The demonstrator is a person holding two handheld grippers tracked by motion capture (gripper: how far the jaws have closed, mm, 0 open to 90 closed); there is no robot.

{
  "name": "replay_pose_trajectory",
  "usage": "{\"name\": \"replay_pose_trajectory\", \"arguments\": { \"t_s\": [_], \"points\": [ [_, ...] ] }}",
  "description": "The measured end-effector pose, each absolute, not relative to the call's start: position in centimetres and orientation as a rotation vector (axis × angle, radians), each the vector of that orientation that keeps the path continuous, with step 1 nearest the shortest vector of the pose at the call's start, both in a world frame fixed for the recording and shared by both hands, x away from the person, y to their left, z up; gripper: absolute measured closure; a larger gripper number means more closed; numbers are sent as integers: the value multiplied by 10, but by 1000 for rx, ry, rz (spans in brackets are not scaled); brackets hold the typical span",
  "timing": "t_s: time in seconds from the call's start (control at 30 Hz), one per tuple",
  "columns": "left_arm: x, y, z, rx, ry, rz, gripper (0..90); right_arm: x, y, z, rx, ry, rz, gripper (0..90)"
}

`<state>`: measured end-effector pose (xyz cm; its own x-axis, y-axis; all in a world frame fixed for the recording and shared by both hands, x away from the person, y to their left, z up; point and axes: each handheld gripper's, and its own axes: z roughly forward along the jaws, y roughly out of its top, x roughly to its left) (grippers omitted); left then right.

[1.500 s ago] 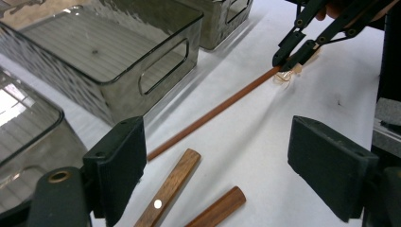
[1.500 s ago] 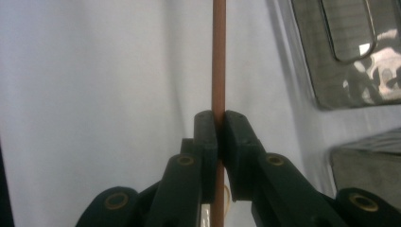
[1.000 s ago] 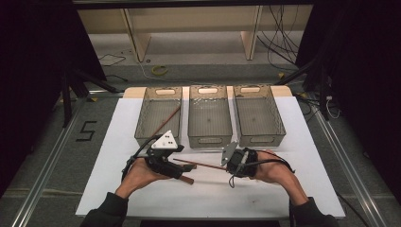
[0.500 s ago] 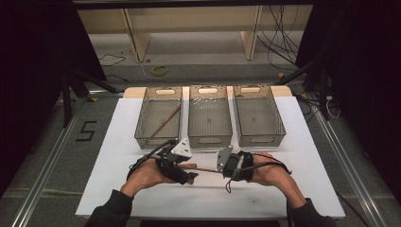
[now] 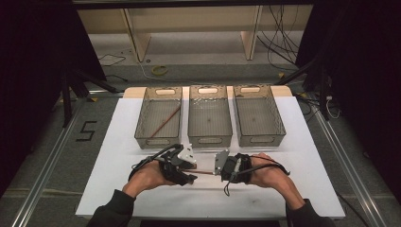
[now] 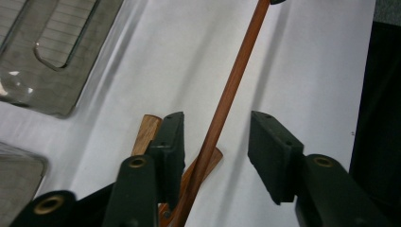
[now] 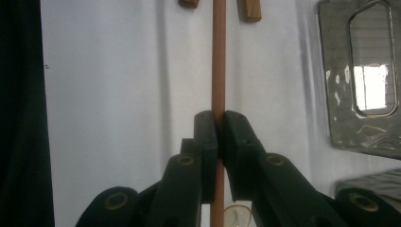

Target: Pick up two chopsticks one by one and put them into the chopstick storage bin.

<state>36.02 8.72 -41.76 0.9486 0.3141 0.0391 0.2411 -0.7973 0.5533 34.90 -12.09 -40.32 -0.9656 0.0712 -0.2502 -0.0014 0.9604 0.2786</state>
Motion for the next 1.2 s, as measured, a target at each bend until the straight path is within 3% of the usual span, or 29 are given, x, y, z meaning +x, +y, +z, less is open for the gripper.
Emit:
{"name": "replay_pose_trajectory", "arguments": {
  "t_s": [0.37, 0.73, 0.93, 1.2],
  "points": [
    [359, 86, -422, 2564, 353, 158, 733, 345, -118, -402, 13, 2855, 409, 846],
    [353, 84, -424, 2587, 231, 112, 818, 342, -119, -404, -50, 2852, 399, 833],
    [352, 85, -422, 2558, 250, 105, 842, 347, -125, -401, -4, 2835, 432, 753],
    [364, 102, -419, 2514, 385, 134, 843, 355, -135, -390, 162, 2797, 562, 524]
  ]
}}
